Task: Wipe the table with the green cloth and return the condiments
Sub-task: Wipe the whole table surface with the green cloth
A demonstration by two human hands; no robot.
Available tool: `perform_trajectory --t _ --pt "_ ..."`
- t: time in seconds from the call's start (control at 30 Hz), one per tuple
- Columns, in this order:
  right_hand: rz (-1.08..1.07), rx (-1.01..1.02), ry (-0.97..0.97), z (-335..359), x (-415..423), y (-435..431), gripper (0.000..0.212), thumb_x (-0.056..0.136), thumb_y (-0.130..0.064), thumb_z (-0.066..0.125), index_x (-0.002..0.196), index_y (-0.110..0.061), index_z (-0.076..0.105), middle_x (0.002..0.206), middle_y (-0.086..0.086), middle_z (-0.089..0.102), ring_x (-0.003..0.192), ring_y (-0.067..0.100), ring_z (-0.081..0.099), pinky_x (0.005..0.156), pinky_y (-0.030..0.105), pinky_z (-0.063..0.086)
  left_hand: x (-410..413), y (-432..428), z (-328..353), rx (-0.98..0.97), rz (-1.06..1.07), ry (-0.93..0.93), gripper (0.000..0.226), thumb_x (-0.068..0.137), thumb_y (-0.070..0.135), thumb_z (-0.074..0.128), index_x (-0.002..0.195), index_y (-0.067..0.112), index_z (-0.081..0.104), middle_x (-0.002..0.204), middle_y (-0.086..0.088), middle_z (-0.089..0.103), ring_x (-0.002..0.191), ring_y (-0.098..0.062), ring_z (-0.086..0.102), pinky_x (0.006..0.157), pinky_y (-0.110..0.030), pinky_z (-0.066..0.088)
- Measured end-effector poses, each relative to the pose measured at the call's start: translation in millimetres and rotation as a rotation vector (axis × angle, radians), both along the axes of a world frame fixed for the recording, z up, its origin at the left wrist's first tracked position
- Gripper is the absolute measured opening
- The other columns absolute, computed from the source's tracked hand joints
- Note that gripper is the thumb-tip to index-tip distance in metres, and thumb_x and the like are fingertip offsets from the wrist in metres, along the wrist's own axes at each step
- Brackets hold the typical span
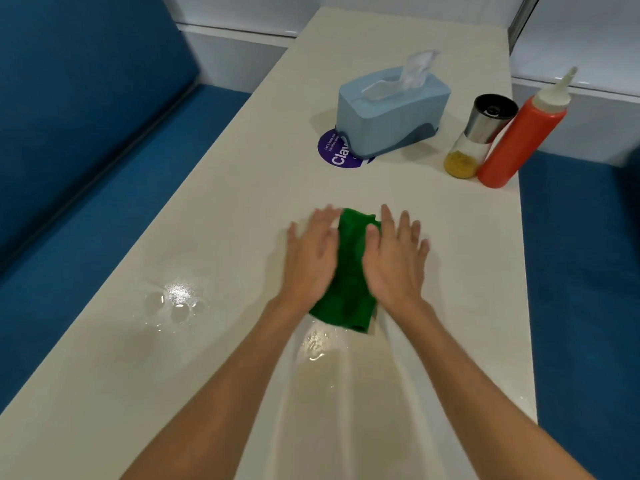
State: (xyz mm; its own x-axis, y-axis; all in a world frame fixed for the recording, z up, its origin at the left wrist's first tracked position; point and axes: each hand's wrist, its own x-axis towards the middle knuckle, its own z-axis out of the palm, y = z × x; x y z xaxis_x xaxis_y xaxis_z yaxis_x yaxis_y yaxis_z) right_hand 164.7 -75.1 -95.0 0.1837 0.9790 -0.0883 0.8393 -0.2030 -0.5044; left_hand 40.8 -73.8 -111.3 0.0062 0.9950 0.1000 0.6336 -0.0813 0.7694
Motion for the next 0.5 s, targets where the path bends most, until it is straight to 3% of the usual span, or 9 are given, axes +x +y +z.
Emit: perform_trajectory --t 0.07,0.2,0.37,0.43,0.5 --pt "0.020 -0.021 -0.037 -7.3 -29.9 -5.9 0.056 0.101 -0.041 0.021 0.152 -0.022 0.009 0.159 0.016 0.002 0.146 0.034 -0.003 0.116 0.049 -0.003 -38.6 2.0 -5.8 0.014 0.091 0.192 0.048 0.099 0.027 0.025 0.144 0.022 0.042 0.154 0.003 0.035 0.145 -0.014 0.021 0.118 -0.043 0.001" --pt "0.061 0.001 -0.207 -26.5 -65.5 5.9 0.059 0.101 -0.042 0.022 0.153 -0.019 0.009 0.157 0.025 -0.002 0.143 0.044 -0.009 0.115 0.056 -0.002 -68.3 -0.9 -20.4 -0.006 0.037 0.506 0.055 0.098 0.036 0.018 0.148 0.021 0.034 0.157 0.001 0.028 0.147 -0.021 0.019 0.117 -0.049 0.006" --pt "0.444 0.109 -0.309 -31.1 -21.8 42.6 0.052 0.101 -0.043 0.020 0.152 -0.033 0.015 0.160 0.013 0.008 0.146 0.034 0.001 0.115 0.053 0.001 -68.5 5.2 -26.3 0.002 0.022 0.544 0.050 0.102 0.037 0.030 0.150 0.024 0.030 0.159 0.005 0.023 0.147 -0.019 0.015 0.117 -0.045 0.006" --pt "0.449 0.123 -0.353 -31.9 8.3 52.7 0.050 0.101 -0.045 0.019 0.150 -0.038 0.016 0.160 0.008 0.011 0.147 0.030 0.005 0.115 0.054 0.003 -69.9 4.4 -28.8 0.005 0.027 0.544 0.049 0.102 0.036 0.030 0.150 0.024 0.031 0.158 0.005 0.024 0.147 -0.019 0.016 0.117 -0.045 0.007" --pt "0.302 0.092 -0.356 -32.6 28.8 64.4 0.050 0.101 -0.045 0.018 0.151 -0.036 0.017 0.160 0.008 0.012 0.146 0.031 0.005 0.115 0.055 0.003 -68.1 4.5 -29.5 0.012 0.029 0.568 0.050 0.100 0.035 0.027 0.148 0.023 0.033 0.157 0.005 0.027 0.146 -0.021 0.019 0.116 -0.047 0.009"
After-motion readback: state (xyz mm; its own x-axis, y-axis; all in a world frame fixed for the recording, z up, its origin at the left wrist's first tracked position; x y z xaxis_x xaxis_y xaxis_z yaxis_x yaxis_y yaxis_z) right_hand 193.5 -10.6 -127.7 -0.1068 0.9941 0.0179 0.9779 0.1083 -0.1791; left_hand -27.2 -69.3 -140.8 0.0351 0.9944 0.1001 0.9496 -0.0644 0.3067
